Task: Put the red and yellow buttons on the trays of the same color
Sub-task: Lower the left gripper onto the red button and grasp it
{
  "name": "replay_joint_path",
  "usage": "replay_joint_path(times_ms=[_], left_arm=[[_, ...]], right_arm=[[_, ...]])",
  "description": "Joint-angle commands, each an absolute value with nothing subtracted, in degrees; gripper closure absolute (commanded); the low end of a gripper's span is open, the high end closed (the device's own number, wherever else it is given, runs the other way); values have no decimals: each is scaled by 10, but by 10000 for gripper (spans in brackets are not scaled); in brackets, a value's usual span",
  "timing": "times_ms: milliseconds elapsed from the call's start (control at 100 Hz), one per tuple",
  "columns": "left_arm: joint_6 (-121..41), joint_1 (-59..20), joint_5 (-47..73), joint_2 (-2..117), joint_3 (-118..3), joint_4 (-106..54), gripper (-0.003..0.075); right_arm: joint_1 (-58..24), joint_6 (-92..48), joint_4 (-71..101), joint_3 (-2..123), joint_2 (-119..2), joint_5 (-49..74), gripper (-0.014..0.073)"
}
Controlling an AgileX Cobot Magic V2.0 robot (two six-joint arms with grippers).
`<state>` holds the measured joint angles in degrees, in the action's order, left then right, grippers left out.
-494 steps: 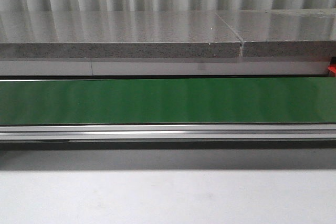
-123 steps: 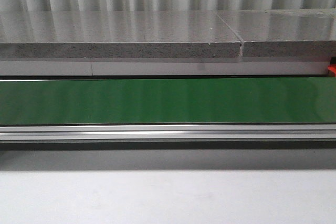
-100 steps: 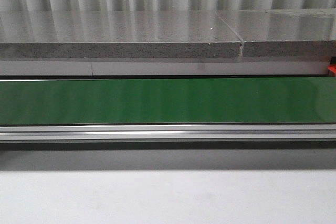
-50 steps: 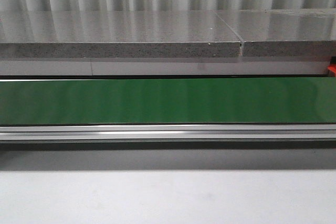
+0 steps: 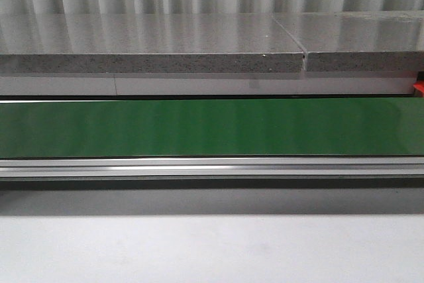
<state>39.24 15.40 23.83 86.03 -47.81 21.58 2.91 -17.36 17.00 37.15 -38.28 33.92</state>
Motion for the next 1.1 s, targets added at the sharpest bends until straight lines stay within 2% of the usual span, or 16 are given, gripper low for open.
replay_joint_path(times_ms=[0, 960, 1030, 1090], left_arm=[[391, 155, 213, 852, -505, 219, 83], [391, 155, 199, 933, -528, 229, 85], [391, 155, 199, 933, -528, 229, 122], [391, 155, 199, 933, -528, 229, 190]], right_arm=[[28, -180, 179, 386, -379, 306, 686], [28, -180, 179, 386, -379, 306, 686], [28, -180, 179, 386, -379, 306, 686], [28, -180, 179, 386, -379, 306, 686]])
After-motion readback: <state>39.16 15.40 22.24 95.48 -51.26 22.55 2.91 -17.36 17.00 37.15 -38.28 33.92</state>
